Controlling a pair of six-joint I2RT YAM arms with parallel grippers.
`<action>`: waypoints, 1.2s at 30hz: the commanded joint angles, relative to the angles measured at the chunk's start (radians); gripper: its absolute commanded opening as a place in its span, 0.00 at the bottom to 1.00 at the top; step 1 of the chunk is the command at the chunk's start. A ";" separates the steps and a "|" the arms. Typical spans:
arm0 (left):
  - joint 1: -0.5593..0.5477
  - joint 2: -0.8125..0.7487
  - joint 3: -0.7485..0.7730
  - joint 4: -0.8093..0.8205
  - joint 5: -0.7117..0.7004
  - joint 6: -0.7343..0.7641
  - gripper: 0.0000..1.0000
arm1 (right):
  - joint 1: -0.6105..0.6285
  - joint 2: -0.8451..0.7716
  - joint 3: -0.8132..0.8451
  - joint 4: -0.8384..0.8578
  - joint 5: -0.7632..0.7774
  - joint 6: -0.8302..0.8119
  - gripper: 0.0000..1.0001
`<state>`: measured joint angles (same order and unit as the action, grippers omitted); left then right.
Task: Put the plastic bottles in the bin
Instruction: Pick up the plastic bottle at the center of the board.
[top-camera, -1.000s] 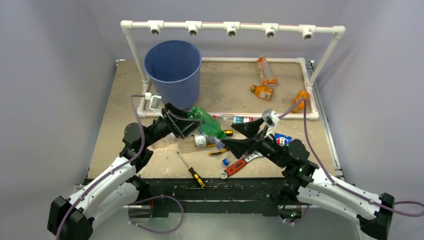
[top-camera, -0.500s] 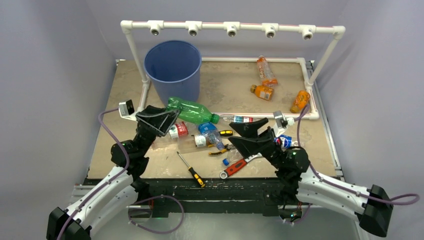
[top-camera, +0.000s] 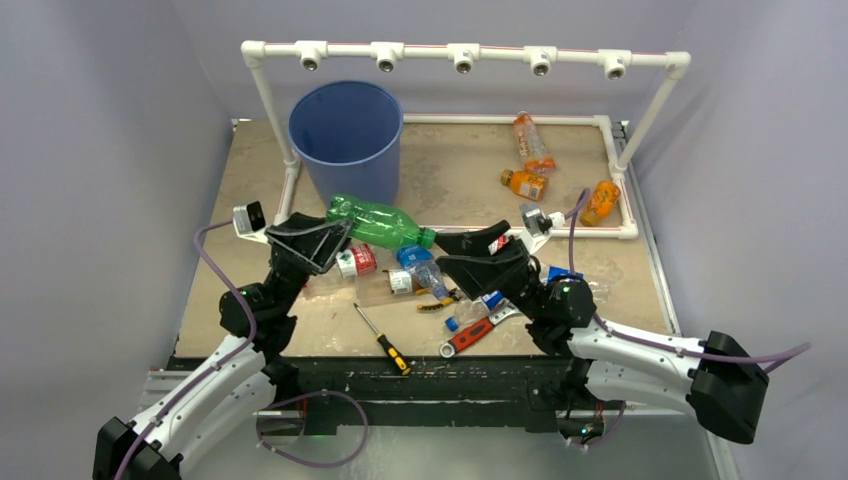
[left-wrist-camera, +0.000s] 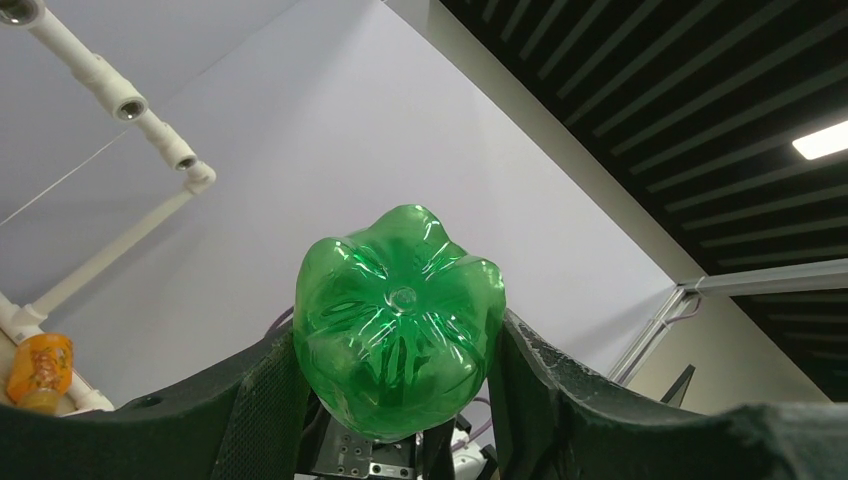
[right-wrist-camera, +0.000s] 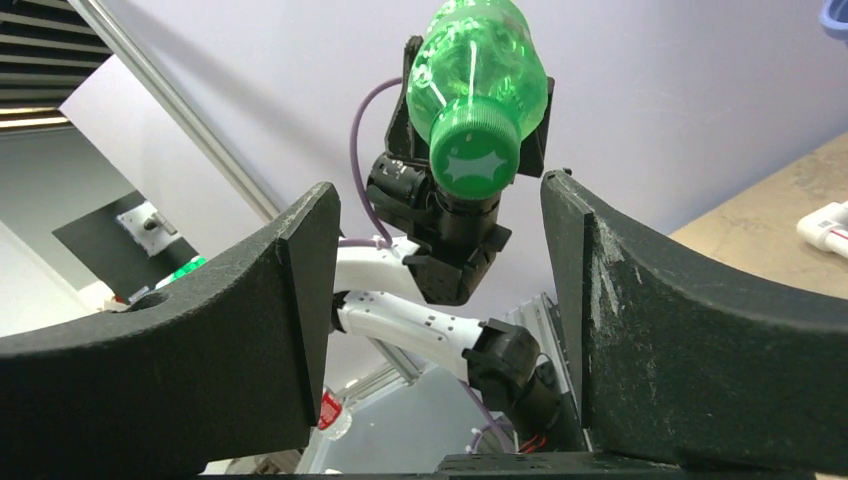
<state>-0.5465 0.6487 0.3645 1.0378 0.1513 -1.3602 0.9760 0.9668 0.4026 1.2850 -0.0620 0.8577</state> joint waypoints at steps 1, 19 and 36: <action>-0.004 -0.011 -0.003 0.051 -0.012 -0.026 0.00 | 0.003 0.041 0.101 0.035 0.004 0.036 0.72; -0.003 -0.008 -0.018 0.045 -0.008 -0.026 0.00 | 0.004 0.128 0.187 -0.053 -0.038 0.058 0.54; -0.004 -0.189 0.189 -0.645 -0.063 0.392 0.95 | 0.004 -0.141 0.270 -0.620 0.039 -0.201 0.00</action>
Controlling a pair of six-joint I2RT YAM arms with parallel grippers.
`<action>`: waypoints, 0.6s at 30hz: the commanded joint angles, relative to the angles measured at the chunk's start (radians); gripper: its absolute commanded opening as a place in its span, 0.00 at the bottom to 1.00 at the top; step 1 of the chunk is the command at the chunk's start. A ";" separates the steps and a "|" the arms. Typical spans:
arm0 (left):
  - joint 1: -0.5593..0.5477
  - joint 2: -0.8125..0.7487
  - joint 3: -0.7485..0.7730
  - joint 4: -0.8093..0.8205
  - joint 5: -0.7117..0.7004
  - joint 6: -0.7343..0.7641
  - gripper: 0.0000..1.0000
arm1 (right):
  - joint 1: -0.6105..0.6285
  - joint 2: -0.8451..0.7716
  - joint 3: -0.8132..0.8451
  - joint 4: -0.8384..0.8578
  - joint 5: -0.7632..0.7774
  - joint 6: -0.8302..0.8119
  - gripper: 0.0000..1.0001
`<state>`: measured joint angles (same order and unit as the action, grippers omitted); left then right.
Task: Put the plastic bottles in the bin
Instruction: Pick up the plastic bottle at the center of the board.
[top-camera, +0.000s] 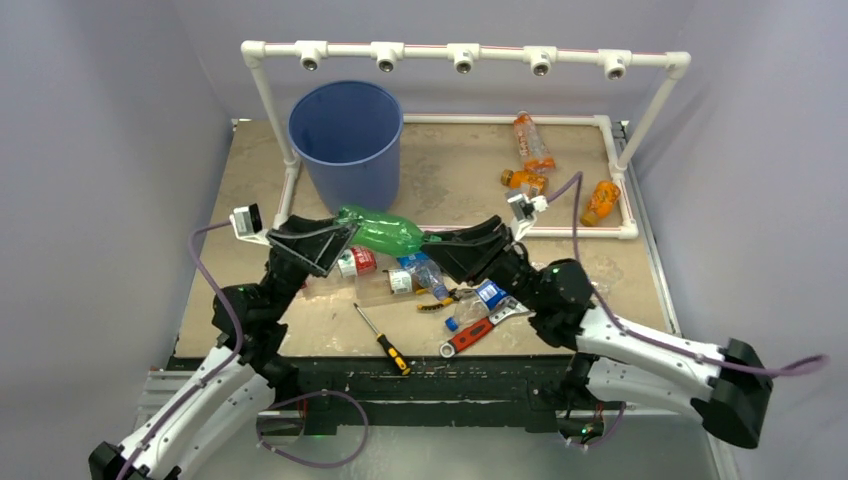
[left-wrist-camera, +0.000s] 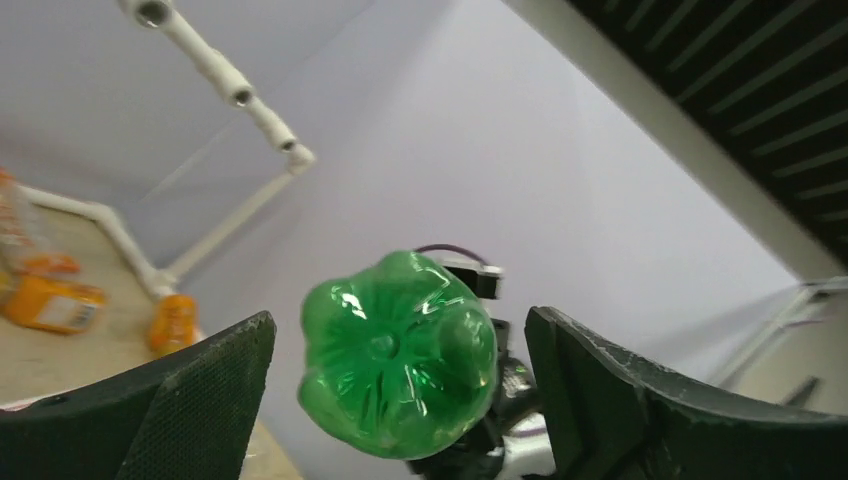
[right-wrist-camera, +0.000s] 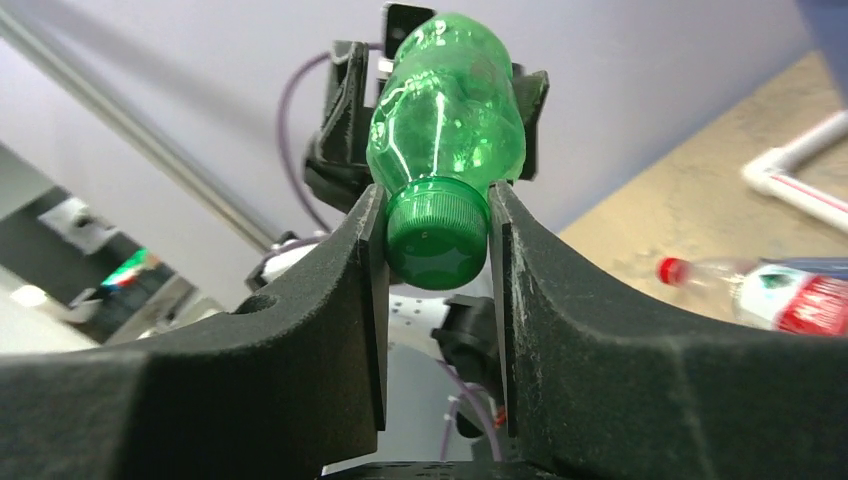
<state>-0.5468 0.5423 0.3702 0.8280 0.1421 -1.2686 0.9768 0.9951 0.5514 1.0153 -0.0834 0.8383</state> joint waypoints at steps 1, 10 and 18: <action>-0.004 -0.093 0.266 -0.574 -0.083 0.440 0.96 | 0.003 -0.208 0.164 -0.506 0.101 -0.239 0.00; -0.046 0.214 0.808 -1.302 -0.090 1.221 0.99 | 0.003 -0.180 0.574 -1.507 0.409 -0.463 0.00; -0.166 0.338 0.850 -1.314 0.087 1.511 0.99 | 0.002 -0.075 0.713 -1.662 0.385 -0.505 0.00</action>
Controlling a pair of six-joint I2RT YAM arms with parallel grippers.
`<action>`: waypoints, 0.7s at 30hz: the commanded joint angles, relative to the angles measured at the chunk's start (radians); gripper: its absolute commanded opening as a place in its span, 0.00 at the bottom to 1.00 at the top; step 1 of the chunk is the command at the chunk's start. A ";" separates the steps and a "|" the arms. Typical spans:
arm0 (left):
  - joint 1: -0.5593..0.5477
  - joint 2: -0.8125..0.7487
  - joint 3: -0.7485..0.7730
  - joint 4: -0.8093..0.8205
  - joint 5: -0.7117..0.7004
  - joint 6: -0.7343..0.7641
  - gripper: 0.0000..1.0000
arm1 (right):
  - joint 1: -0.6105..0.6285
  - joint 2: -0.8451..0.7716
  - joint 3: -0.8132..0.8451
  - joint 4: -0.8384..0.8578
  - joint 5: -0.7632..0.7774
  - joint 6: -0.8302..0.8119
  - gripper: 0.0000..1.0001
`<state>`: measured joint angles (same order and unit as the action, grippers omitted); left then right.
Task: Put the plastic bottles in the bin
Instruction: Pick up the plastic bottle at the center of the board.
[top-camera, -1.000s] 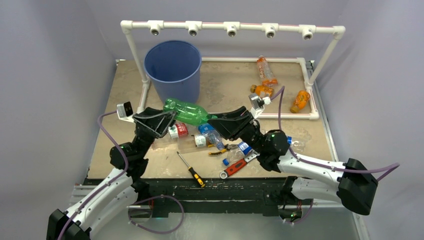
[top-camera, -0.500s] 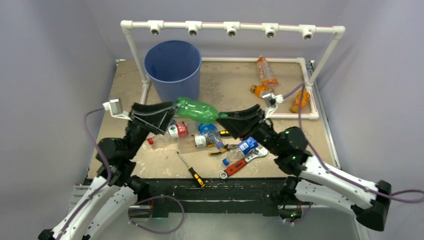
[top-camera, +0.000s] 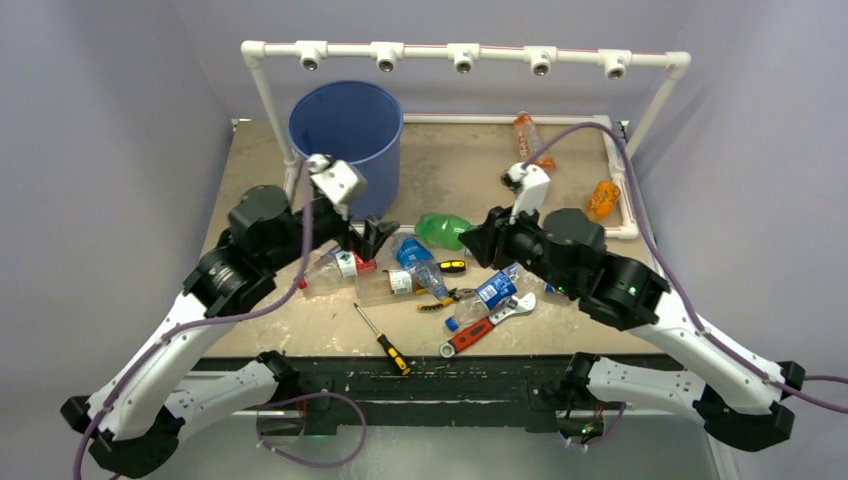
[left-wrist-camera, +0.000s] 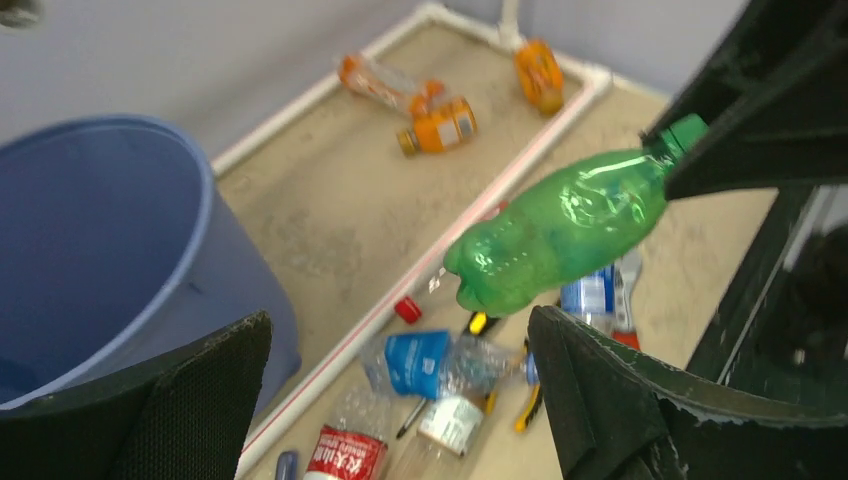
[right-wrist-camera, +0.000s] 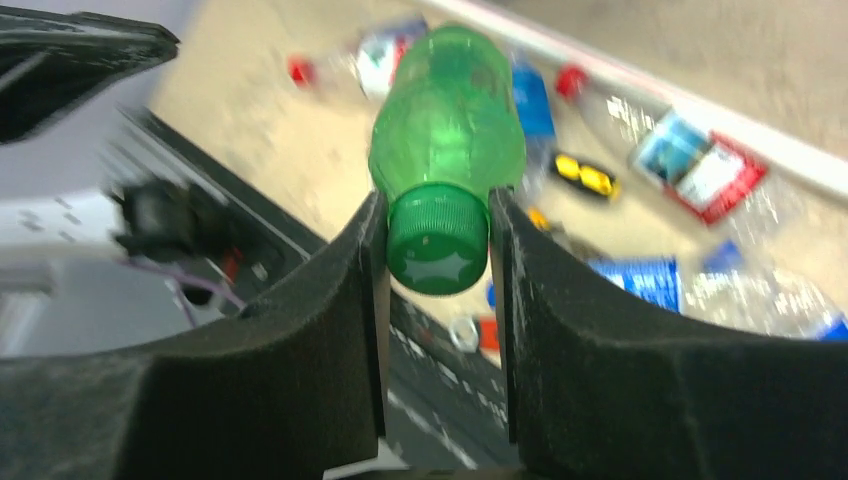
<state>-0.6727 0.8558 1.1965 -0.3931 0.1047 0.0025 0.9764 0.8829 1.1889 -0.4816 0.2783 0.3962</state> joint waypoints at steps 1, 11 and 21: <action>-0.047 0.038 0.043 -0.103 0.153 0.273 0.99 | 0.003 0.045 0.091 -0.164 0.008 -0.073 0.00; -0.189 0.216 0.174 -0.180 0.234 0.425 0.99 | 0.002 0.130 0.183 -0.081 -0.168 -0.117 0.00; -0.270 0.246 0.112 -0.172 0.173 0.499 0.99 | 0.003 0.193 0.296 -0.106 -0.266 -0.146 0.00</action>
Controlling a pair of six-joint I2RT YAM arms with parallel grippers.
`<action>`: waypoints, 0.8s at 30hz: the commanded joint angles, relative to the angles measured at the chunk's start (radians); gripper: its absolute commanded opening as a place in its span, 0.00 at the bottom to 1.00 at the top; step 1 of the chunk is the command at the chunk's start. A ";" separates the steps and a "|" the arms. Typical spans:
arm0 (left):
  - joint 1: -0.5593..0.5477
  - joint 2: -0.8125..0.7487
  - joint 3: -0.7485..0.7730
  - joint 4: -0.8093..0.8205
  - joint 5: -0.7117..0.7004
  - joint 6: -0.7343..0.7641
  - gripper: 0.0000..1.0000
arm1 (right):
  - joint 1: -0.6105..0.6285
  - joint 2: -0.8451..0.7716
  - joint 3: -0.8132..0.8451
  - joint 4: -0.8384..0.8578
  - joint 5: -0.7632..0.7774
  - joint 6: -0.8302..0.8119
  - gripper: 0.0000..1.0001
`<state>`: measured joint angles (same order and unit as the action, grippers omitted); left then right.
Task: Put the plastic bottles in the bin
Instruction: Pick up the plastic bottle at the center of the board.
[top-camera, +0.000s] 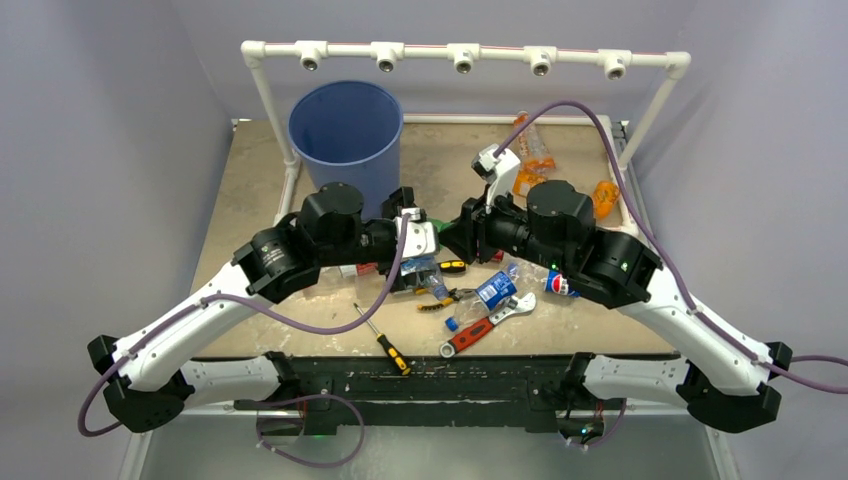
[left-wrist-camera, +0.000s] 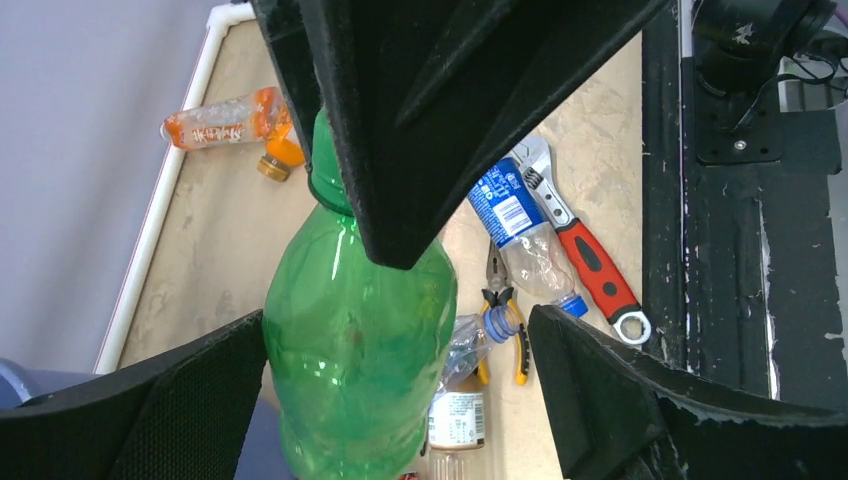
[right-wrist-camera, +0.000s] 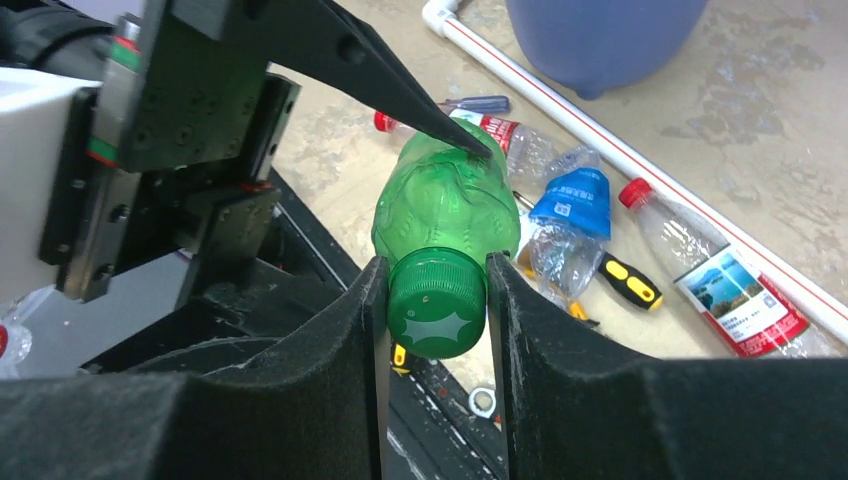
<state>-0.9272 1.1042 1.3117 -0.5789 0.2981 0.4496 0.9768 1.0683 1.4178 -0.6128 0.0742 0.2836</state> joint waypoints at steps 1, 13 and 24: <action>-0.018 -0.001 -0.003 0.022 -0.029 0.056 0.99 | 0.003 0.010 0.072 0.023 -0.069 -0.035 0.00; -0.023 -0.001 -0.022 0.102 -0.079 0.051 0.66 | 0.002 0.002 0.068 0.028 -0.096 -0.040 0.00; -0.022 0.002 -0.027 0.137 -0.045 0.017 0.32 | 0.002 -0.071 0.053 0.066 -0.128 -0.021 0.68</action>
<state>-0.9497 1.1080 1.2938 -0.4976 0.2356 0.4900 0.9760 1.0630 1.4490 -0.6128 -0.0025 0.2588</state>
